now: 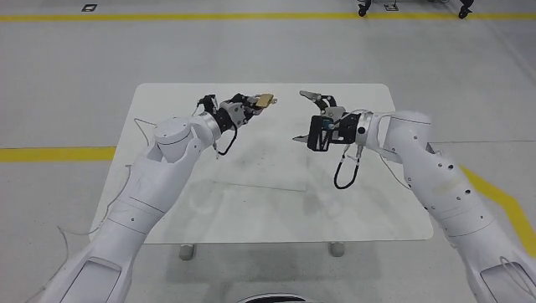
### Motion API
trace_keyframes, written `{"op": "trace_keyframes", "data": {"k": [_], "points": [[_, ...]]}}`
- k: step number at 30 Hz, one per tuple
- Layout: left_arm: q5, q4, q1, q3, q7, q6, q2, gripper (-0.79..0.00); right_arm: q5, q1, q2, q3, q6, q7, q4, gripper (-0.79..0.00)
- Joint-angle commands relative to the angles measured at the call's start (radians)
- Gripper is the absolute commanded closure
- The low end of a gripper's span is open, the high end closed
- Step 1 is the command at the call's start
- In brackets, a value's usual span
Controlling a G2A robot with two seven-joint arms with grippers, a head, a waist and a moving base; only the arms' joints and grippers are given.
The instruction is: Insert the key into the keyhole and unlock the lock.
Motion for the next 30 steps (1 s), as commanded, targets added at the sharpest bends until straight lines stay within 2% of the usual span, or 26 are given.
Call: {"op": "trace_keyframes", "data": {"k": [1, 4, 11, 20, 25, 28, 30], "points": [[0.079, -0.004, 0.004, 0.008, -0.026, -0.022, 0.005, 0.000, -0.014, -0.004, -0.001, -0.005, 0.024, 0.002, -0.006, -0.342], [0.107, 0.000, 0.018, 0.004, -0.060, -0.047, 0.008, 0.000, -0.024, -0.013, -0.004, -0.013, 0.064, -0.008, -0.011, -0.336], [0.126, 0.008, 0.018, 0.004, -0.117, -0.023, 0.008, 0.000, -0.061, 0.006, -0.024, -0.085, 0.147, -0.036, 0.045, -0.289], [0.138, -0.005, 0.020, -0.002, -0.133, -0.010, 0.005, 0.000, -0.107, 0.045, -0.045, -0.145, 0.189, -0.033, 0.099, -0.311], [0.144, -0.005, 0.017, -0.003, -0.138, 0.001, 0.002, 0.000, -0.136, 0.046, -0.052, -0.168, 0.202, -0.030, 0.104, -0.166], [0.145, -0.004, 0.017, -0.004, -0.136, 0.008, 0.001, 0.000, -0.146, 0.049, -0.055, -0.175, 0.192, -0.032, 0.109, 0.000], [0.146, -0.004, 0.016, -0.004, -0.137, 0.012, 0.000, 0.000, -0.150, 0.049, -0.056, -0.177, 0.192, -0.033, 0.111, 0.000]]}}
